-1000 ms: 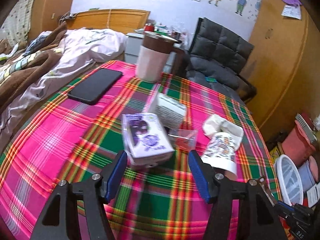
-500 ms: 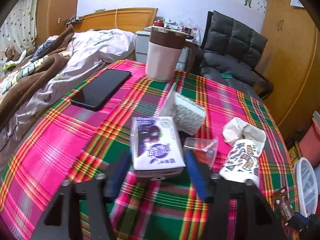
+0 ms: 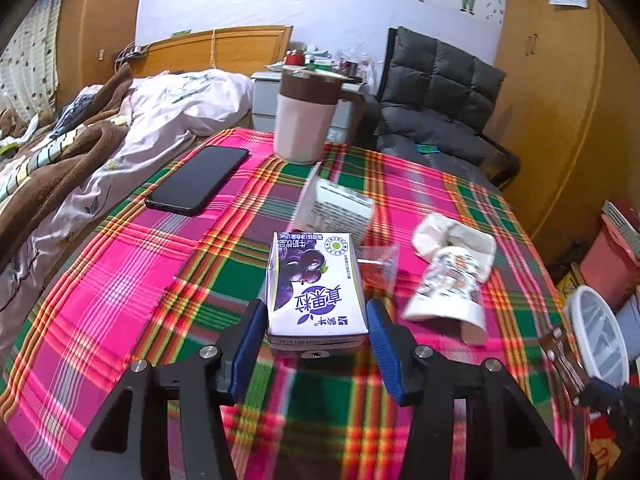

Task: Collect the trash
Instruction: 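Grasp the purple milk carton with the left tool while the right tool holds the wrapper, then carry the milk carton and wrapper over the white bin with both tools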

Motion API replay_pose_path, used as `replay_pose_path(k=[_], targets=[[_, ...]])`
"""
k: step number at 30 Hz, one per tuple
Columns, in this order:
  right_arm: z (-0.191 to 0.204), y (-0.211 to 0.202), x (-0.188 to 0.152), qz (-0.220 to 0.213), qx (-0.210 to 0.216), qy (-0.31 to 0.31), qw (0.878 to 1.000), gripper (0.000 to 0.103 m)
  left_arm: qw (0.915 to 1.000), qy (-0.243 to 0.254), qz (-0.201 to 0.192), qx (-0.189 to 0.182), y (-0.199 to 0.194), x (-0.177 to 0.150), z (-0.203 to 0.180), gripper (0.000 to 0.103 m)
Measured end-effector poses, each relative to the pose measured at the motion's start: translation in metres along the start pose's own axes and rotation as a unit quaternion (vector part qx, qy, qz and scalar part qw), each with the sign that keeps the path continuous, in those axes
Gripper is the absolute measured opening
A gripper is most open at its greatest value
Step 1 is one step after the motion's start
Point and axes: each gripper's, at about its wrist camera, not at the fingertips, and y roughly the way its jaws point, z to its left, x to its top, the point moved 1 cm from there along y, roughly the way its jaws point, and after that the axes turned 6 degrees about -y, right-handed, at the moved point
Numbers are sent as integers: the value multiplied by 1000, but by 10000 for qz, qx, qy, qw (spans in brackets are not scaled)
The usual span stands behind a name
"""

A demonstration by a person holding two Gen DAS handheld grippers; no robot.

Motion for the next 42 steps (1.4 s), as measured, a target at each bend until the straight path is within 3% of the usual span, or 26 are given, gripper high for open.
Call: replay_pose_path(k=[11, 25, 35, 42], targets=[[-3, -19, -6, -180, -189, 132, 9996, 8, 9978, 354, 23, -553, -40, -25, -36, 52], [-28, -37, -15, -336, -477, 488, 9971, 8, 9884, 840, 263, -1234, -51, -42, -96, 52], [-61, -60, -30, -449, -871, 927, 9909, 8, 9744, 1317, 407, -1778, -48, -50, -157, 52], [-84, -73, -43, -509, -1158, 1208, 9846, 8, 9595, 1659, 592, -2199, -42, -62, -206, 52]])
